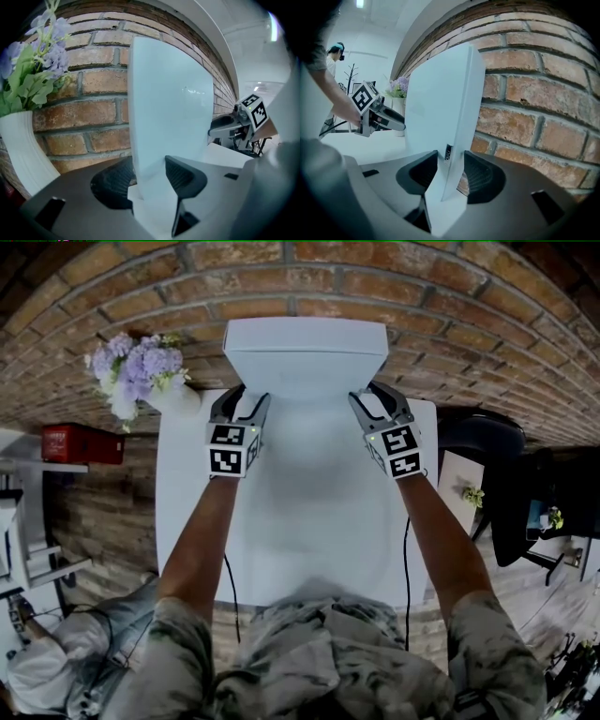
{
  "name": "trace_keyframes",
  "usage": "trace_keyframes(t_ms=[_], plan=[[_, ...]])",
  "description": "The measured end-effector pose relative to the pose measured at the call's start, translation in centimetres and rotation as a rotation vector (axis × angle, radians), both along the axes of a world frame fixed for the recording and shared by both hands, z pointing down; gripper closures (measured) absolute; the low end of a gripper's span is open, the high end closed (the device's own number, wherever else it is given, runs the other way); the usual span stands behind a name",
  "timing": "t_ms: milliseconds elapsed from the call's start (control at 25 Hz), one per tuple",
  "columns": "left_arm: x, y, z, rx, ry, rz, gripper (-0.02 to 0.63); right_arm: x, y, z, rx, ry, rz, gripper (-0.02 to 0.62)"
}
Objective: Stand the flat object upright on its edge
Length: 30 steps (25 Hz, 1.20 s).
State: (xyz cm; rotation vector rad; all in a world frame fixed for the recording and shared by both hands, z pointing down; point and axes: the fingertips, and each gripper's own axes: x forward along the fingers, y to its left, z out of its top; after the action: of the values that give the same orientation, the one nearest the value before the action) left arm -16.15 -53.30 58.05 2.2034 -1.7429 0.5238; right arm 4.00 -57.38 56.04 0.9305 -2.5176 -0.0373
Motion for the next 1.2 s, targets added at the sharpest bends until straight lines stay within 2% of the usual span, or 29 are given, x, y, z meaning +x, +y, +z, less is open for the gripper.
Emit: trace_keyframes(t_ms=[400,800,1040,1200], plan=[[-0.1,2.5,-1.4,0.009,-0.010,-0.014,0.390,1.5,1.8,-0.6,-0.024,-0.026,0.061,0.387],[0.9,7.7,-3.1,0.013,0.031,0.007,0.390,1.5,7.9,-1.3,-0.060,-0.038,0.075,0.398],[2.5,11.8,-4.1,0.009,0.083,0.063,0.390,0.2,12.5,-2.5,-0.072,-0.064,0.071,0.470],[3.6,15.0,-5.4,0.021,0.133,0.111,0.429,-0.5,16.3,-3.5,-0.102,-0.095,0.083,0.530]])
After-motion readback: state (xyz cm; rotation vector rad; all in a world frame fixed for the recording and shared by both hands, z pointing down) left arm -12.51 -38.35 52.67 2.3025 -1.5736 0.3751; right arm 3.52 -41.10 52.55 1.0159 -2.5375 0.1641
